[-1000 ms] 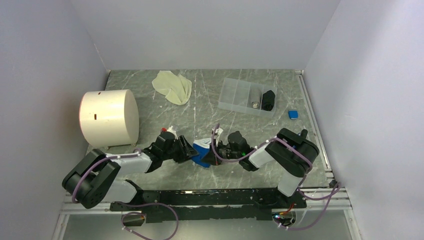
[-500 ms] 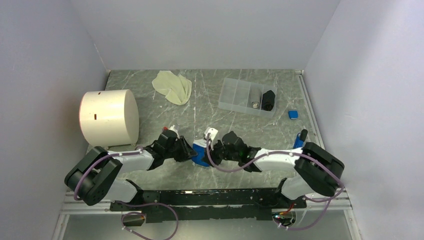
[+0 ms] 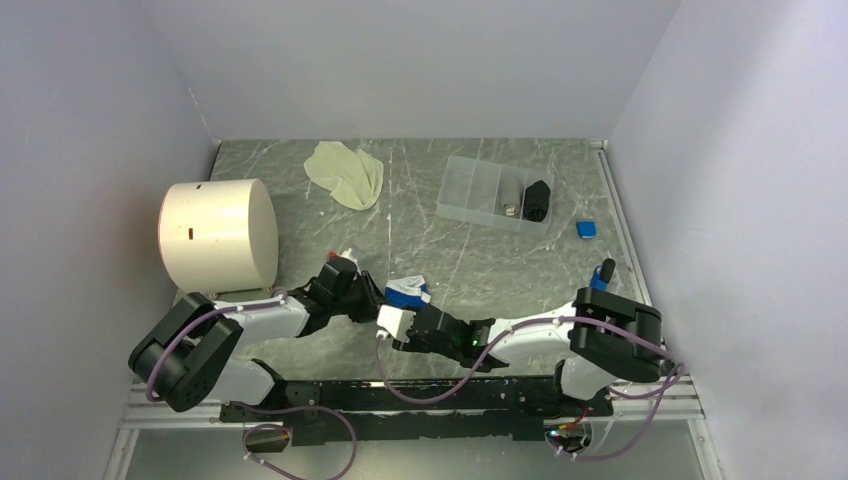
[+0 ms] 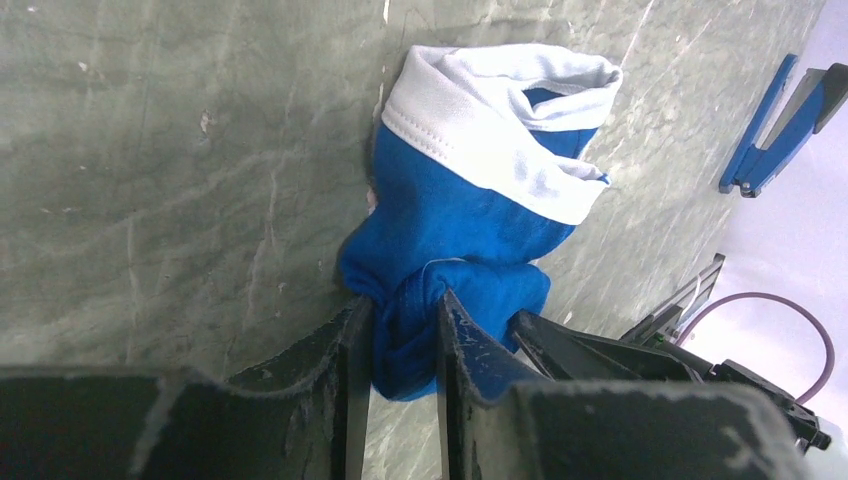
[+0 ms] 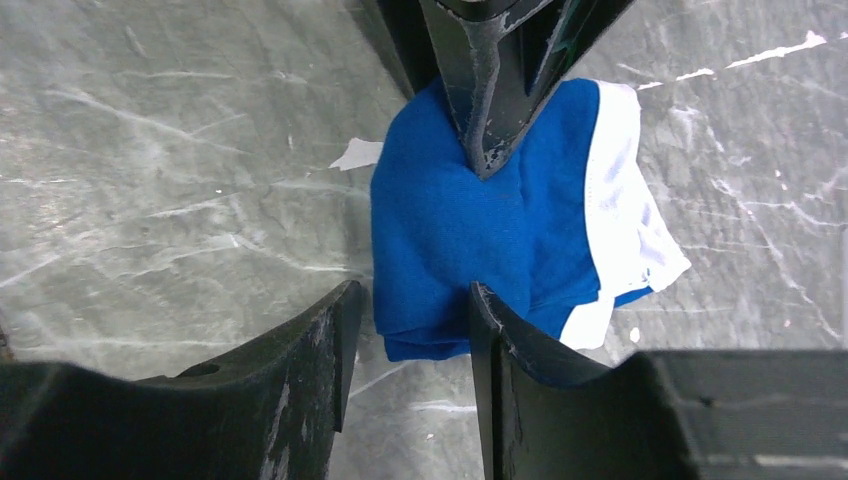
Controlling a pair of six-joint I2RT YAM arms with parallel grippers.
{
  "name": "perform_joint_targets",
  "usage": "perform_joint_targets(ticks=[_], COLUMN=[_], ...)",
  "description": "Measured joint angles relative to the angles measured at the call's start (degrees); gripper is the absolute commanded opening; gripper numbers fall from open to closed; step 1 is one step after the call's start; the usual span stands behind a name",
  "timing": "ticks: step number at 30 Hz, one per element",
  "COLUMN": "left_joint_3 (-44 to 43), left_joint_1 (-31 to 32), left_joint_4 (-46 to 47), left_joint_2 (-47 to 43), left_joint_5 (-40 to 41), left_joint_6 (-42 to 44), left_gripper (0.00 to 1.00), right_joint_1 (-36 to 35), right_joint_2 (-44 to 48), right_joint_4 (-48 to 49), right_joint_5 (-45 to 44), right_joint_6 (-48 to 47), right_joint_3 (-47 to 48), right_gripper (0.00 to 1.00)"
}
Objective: Roll the underwear
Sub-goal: Roll the underwear to the center of the board.
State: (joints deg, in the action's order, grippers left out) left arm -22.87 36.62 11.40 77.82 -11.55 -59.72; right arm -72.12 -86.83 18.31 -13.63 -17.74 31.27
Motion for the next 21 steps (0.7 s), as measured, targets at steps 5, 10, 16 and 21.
perform_joint_targets(ticks=[5,10,16,21], left_joint_3=[0.0,0.4,1.5,2.4], left_joint_1=[0.0,-1.2,-4.6,-7.8], left_joint_4=[-0.1,0.5,1.6,0.3], left_joint_2=[0.0,0.0,-0.5,-3.5], left_joint_5=[0.0,-1.2,-4.2,-5.8], left_joint_6=[0.1,0.3,0.6,1.4], left_gripper=[0.30,0.33,0.53,0.70], right_joint_1=[-0.2,-0.2,0.9,5.9], right_joint_2=[-1.5,-3.1,-4.6,-3.8], right_joint_4=[1.6,2.8,4.0,7.8], right_joint_5=[-1.6,-0.9,1.3,10.6], right_joint_6=[-2.5,-2.6,0.3,8.2], right_joint_3=[0.2,1.0,2.2,0.8], right_gripper=[0.35,0.13,0.02,0.01])
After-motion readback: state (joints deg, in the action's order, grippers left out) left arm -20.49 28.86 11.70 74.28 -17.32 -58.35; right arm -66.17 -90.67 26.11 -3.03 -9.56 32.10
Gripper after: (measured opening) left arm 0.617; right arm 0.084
